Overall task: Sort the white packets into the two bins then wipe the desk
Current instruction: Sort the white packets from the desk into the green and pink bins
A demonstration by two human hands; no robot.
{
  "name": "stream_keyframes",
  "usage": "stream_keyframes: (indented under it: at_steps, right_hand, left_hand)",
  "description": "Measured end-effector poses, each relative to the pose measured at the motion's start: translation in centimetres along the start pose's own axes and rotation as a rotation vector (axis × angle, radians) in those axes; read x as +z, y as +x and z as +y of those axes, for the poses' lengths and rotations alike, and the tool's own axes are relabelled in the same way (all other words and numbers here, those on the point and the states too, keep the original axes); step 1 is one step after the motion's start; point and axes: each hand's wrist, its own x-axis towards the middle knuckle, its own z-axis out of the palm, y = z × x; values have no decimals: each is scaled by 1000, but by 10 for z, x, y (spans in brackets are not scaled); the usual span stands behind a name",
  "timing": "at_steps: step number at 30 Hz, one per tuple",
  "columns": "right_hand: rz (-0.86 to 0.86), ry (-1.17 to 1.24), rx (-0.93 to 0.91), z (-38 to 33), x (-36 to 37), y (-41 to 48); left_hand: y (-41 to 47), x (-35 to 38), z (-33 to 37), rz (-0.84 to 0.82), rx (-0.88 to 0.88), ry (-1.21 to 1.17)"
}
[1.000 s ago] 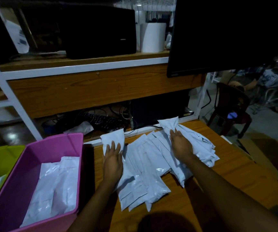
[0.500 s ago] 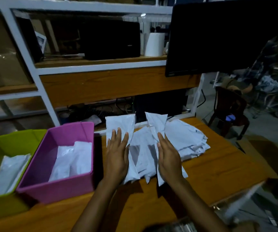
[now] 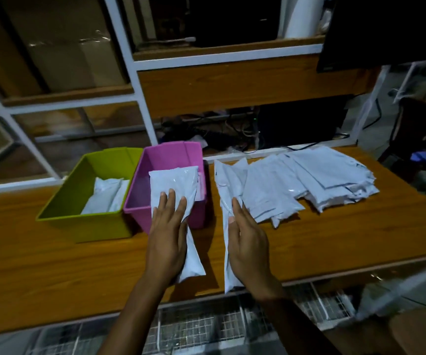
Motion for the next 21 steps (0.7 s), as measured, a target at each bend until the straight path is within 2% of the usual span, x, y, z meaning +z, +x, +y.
stream_keyframes:
  at_steps: [6,12,18,21]
  right_hand:
    - [-25,62,-114,-52,73,19]
    - [-27,133,-175,-104,166,64]
    - [-61,83,-160,-149,265,116]
    - [-94,17,-89,-153,313,139]
  left_hand:
    - [3,-69,-58,69,-29,41]
    - [35,-139,-148,152,-81,78]
    - [85,-178,-251,74,-86,160]
    - [110,-176,-292,29,-99,192]
